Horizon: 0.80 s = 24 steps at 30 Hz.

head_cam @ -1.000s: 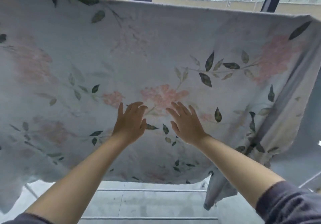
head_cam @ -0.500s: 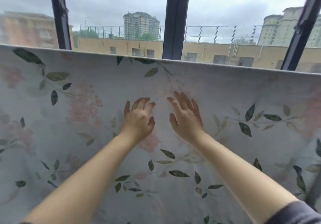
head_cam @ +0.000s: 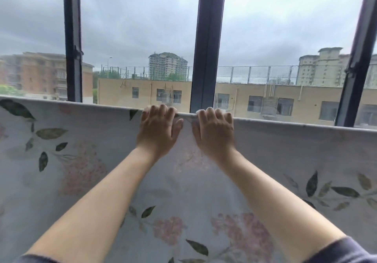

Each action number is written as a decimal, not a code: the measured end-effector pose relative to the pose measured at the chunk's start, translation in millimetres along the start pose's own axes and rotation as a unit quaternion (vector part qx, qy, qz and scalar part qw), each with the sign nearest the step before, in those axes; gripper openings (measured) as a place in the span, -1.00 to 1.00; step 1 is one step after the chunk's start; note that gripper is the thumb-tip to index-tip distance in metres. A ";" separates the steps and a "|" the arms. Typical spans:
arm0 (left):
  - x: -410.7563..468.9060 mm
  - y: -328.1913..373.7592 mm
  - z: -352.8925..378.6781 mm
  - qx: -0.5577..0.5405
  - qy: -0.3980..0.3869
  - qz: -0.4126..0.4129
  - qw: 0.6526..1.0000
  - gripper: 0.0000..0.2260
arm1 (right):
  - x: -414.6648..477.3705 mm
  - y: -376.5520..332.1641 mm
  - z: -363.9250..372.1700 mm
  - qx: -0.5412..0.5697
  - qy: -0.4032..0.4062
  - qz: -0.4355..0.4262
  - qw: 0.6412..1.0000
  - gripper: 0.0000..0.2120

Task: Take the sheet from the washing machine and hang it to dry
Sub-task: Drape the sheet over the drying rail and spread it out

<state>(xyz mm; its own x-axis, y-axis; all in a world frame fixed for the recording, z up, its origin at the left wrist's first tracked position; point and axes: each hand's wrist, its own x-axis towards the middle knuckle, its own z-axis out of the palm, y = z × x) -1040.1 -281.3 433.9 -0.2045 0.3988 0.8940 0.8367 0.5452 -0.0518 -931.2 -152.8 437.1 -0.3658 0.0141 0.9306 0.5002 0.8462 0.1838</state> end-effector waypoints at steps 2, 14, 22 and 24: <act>9.5 -1.0 2.5 0.005 0.026 -0.022 0.999 -0.60 | 3.7 -2.1 1.9 -0.007 0.010 0.006 1.000 -0.67; 21.4 -28.4 6.6 0.037 0.101 0.034 0.994 -0.60 | 13.0 1.1 11.8 -0.006 0.074 0.019 0.997 -0.63; 8.6 -95.6 -2.1 0.037 0.105 -0.043 0.993 -0.61 | 13.5 -12.0 7.8 -0.020 0.049 0.034 0.998 -0.59; 7.8 -90.2 -0.4 0.025 0.121 -0.034 0.992 -0.62 | 19.0 -26.3 8.1 -0.021 0.030 0.024 0.999 -0.56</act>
<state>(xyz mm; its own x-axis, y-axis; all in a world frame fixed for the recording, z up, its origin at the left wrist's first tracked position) -1117.0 -327.7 445.7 -0.1262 0.1739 0.9766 0.7973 0.6035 -0.0044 -957.7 -170.5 447.4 -0.2945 0.0213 0.9554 0.5493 0.8219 0.1510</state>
